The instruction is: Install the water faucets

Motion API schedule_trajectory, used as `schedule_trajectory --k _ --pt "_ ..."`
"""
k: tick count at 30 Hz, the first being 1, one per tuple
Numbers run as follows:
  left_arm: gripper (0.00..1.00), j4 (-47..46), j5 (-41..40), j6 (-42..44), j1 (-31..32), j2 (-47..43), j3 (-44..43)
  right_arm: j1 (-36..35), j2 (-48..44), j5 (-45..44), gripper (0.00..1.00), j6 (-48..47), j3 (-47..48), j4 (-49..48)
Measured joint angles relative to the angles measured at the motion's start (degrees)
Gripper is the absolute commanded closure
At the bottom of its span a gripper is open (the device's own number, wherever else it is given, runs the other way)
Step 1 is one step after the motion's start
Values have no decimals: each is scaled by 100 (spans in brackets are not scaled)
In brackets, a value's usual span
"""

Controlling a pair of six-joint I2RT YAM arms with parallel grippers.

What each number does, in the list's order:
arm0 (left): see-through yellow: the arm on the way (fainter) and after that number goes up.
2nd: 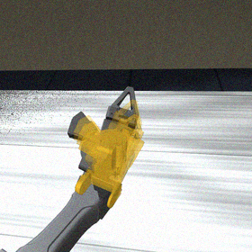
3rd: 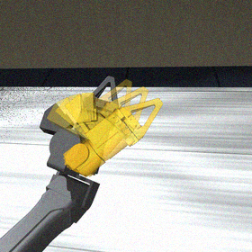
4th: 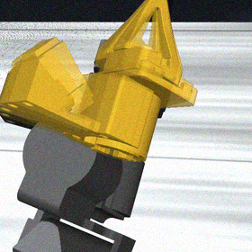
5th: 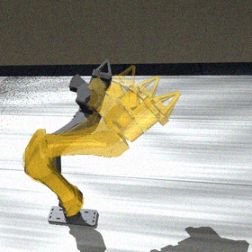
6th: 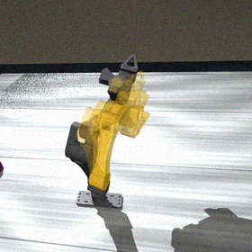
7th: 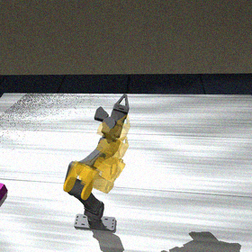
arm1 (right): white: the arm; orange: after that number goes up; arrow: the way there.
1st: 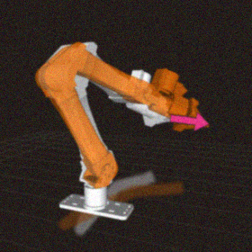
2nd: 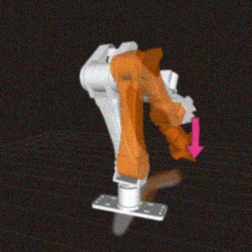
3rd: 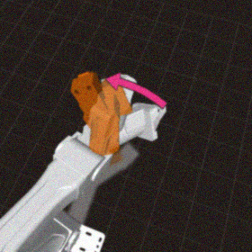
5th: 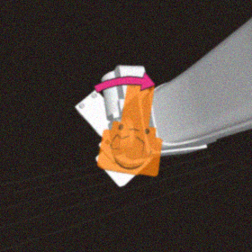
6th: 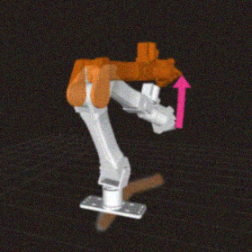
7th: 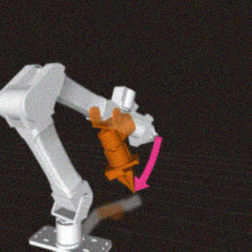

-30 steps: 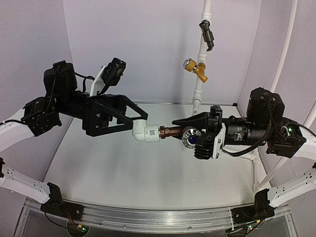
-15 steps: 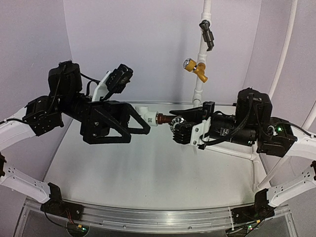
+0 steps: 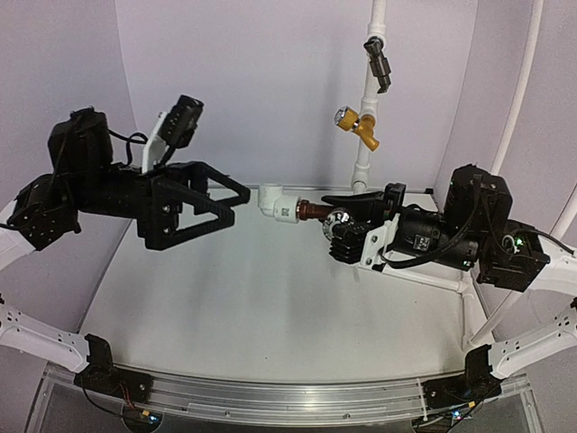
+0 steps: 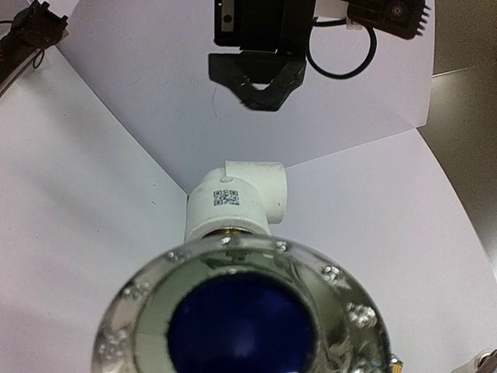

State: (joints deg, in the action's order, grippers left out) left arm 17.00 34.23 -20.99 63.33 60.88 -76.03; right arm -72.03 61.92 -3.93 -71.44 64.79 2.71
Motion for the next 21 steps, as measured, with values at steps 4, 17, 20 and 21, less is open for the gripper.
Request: schedule_trajectory --k 4,17,20,21 --pt "0 20 -985 -11 -10 -307 -3 0 -14 10 100 0 3 -12" --pt "0 209 -1405 -448 -131 329 -9 0 -8 633 100 207 46 -17" --pt "0 49 -976 -538 -129 368 -9 -2 19 721 100 230 46 -17" --pt "0 -10 -832 -572 -129 371 -9 -2 30 745 100 235 46 -16"
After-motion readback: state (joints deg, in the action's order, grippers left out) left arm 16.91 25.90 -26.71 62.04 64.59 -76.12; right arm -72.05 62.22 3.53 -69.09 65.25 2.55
